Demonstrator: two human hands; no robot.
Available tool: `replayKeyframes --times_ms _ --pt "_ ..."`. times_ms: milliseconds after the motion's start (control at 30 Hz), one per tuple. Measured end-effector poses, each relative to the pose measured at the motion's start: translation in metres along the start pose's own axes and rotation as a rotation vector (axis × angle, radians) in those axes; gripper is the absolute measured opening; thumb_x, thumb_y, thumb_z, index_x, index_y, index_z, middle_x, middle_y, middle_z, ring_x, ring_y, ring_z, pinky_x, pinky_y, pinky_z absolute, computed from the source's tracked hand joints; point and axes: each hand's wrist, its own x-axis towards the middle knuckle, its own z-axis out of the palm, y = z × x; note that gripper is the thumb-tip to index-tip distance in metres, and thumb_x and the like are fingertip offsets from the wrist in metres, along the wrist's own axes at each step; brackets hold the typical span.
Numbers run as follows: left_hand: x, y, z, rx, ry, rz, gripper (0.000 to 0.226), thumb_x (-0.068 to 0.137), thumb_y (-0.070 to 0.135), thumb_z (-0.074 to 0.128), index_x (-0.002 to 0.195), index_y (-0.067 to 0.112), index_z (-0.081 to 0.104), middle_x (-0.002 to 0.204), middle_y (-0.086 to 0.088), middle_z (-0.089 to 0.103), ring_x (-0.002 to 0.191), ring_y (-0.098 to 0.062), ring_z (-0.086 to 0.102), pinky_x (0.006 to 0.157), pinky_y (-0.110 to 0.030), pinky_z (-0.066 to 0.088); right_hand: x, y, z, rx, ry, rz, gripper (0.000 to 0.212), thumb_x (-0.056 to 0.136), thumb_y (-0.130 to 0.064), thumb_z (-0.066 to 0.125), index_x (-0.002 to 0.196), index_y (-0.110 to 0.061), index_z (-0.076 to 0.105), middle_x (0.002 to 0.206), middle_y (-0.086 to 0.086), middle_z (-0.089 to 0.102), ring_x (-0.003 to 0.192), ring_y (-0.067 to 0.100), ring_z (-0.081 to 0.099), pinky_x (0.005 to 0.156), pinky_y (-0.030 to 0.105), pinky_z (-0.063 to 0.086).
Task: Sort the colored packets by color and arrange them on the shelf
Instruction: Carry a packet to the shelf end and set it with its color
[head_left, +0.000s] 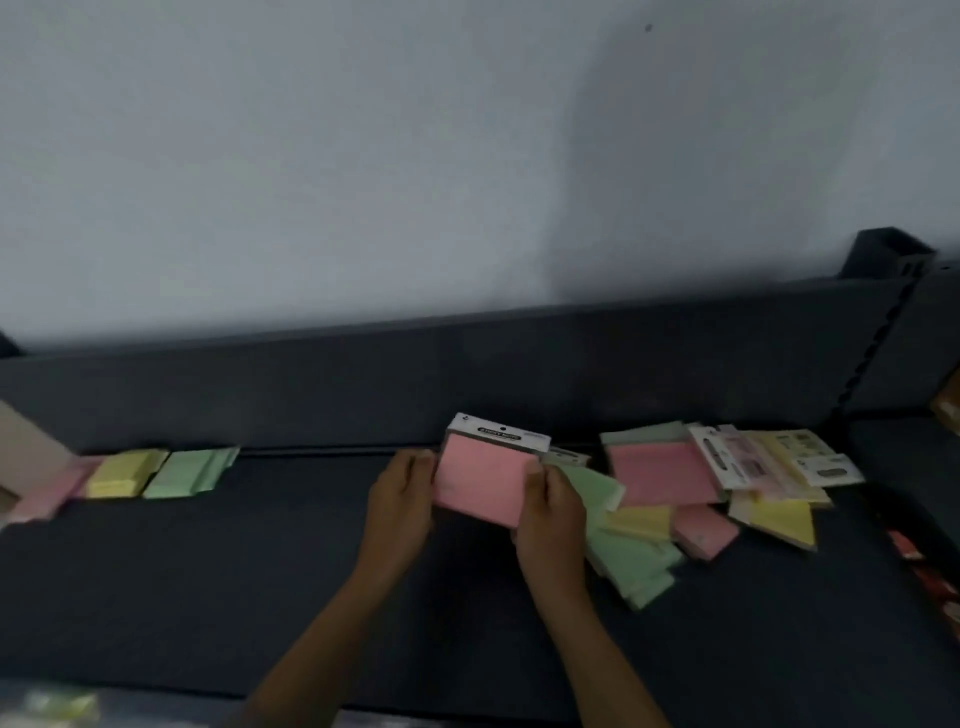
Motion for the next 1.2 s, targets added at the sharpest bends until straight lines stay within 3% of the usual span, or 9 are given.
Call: replayKeyframes --times_ms 67,133,200,300,567,833,933,1067,1200 --pt "0.002 -0.007 -0.021 0.001 0.057 0.005 0.026 0.106 0.022 0.045 0.094 0.018 0.068 0.08 -0.004 0.067 0.062 -0.01 0.056 0.049 -0.021 0.042 -0.005 0.0 0.017 -0.024 -0.002 0.009 0.032 0.107 -0.039 0.04 0.085 -0.024 0.058 0.085 -0.003 0.065 0.079 0.015 0.064 0.072 0.048 0.058" --pt "0.003 -0.016 -0.041 0.018 0.105 0.015 0.024 0.105 0.021 0.048 0.093 0.021 0.069 0.078 0.001 0.068 0.064 -0.01 0.058 0.056 -0.024 0.044 -0.013 -0.005 0.034 -0.035 -0.015 0.006 0.032 0.106 -0.041 0.04 0.085 -0.024 0.058 0.084 -0.001 0.065 0.078 0.02 0.064 0.069 0.054 0.058" --pt "0.002 -0.027 -0.062 0.029 0.141 0.013 0.021 0.103 0.02 0.051 0.092 0.021 0.07 0.074 0.005 0.067 0.064 -0.009 0.059 0.061 -0.027 0.045 -0.022 -0.011 0.054 -0.035 -0.034 0.007 0.033 0.106 -0.043 0.04 0.084 -0.025 0.057 0.082 0.001 0.064 0.075 0.022 0.065 0.065 0.054 0.057" --pt "-0.001 -0.043 -0.094 0.043 0.167 0.014 0.024 0.102 0.018 0.054 0.084 0.02 0.069 0.067 0.007 0.065 0.06 -0.002 0.057 0.059 -0.02 0.044 -0.04 -0.017 0.086 -0.044 -0.083 0.011 0.035 0.106 -0.043 0.04 0.084 -0.022 0.058 0.081 0.001 0.064 0.072 0.023 0.066 0.061 0.054 0.057" --pt "-0.008 -0.097 -0.208 0.099 0.266 0.02 0.028 0.101 0.025 0.058 0.075 0.021 0.065 0.067 0.007 0.065 0.058 -0.001 0.055 0.057 -0.02 0.044 -0.1 -0.023 0.192 -0.048 -0.214 -0.005 0.033 0.107 -0.037 0.041 0.087 -0.019 0.06 0.084 0.004 0.066 0.073 0.022 0.063 0.063 0.049 0.057" --pt "-0.017 -0.14 -0.3 0.138 0.404 -0.016 0.026 0.102 0.032 0.056 0.079 0.025 0.066 0.071 0.007 0.066 0.065 -0.001 0.059 0.058 -0.011 0.041 -0.153 -0.019 0.278 -0.036 -0.378 -0.003 0.03 0.106 -0.036 0.043 0.096 -0.015 0.061 0.09 0.007 0.067 0.075 0.022 0.064 0.059 0.034 0.051" --pt "-0.02 -0.154 -0.333 0.135 0.45 -0.016 0.024 0.103 0.032 0.055 0.083 0.025 0.066 0.074 0.008 0.066 0.07 -0.002 0.061 0.06 -0.011 0.042 -0.173 -0.018 0.308 -0.006 -0.427 -0.003 0.022 0.107 -0.025 0.044 0.096 -0.016 0.062 0.09 0.009 0.066 0.073 0.021 0.061 0.056 0.03 0.048" --pt "-0.024 -0.174 -0.382 0.157 0.491 0.009 0.024 0.104 0.031 0.053 0.084 0.024 0.064 0.075 0.007 0.064 0.072 -0.007 0.06 0.061 -0.014 0.042 -0.202 -0.025 0.345 0.025 -0.52 0.003 0.02 0.103 -0.01 0.045 0.111 -0.015 0.062 0.1 0.009 0.067 0.074 0.015 0.059 0.052 0.017 0.047" --pt "-0.033 -0.19 -0.435 0.191 0.52 -0.006 0.02 0.104 0.029 0.051 0.091 0.023 0.065 0.08 0.009 0.066 0.079 -0.001 0.061 0.065 -0.012 0.044 -0.236 -0.025 0.387 0.023 -0.572 -0.01 0.029 0.104 -0.018 0.046 0.131 -0.018 0.057 0.111 0.01 0.067 0.086 0.023 0.063 0.052 0.013 0.048"
